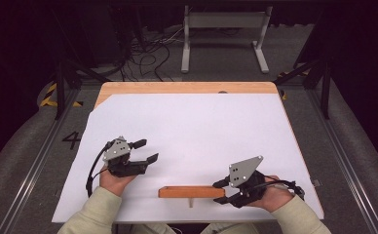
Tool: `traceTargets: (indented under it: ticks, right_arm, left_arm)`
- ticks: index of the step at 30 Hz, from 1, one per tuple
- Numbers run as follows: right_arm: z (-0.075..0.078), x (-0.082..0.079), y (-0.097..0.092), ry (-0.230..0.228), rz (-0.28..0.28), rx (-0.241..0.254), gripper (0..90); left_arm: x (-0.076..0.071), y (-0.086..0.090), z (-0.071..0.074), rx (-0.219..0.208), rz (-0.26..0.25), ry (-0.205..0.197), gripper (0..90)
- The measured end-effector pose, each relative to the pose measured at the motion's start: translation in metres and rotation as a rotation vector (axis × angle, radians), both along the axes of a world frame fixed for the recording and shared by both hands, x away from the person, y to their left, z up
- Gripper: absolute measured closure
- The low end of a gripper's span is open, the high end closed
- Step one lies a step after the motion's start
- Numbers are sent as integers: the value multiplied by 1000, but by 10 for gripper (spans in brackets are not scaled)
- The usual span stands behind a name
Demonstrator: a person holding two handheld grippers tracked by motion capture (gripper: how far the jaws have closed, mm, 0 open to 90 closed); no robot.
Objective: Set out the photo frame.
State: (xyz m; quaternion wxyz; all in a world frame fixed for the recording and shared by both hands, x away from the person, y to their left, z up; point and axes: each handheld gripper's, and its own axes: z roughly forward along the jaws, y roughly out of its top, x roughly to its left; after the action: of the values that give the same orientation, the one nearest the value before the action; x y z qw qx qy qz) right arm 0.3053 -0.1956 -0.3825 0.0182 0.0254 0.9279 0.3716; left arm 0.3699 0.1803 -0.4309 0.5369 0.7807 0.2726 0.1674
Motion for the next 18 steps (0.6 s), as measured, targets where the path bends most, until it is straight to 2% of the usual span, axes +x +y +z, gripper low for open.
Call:
traceTargets:
  ticks: [4,6,8,9,10,13,18]
  right_arm:
    - [0,-2,-1,3,-12,1,500]
    - [-1,-2,-3,1,-26,5,435]
    - [-2,-2,-6,-12,-49,10,334]
    - [-2,-2,-6,-12,-49,10,334]
    - [-3,-2,-11,-12,-84,7,340]
    - [-3,-4,-16,-18,-103,13,361]
    - [-17,-4,-27,-2,-162,-42,506]
  left_arm:
    - [0,0,0,3,-1,1,302]
    - [0,0,0,3,-1,1,302]
    - [0,0,0,3,-2,-1,302]
    - [0,0,0,3,-2,-1,300]
    - [0,-1,0,0,-1,-5,299]
    - [0,-1,0,3,-4,-4,299]
    - [0,-2,-1,3,-2,0,299]
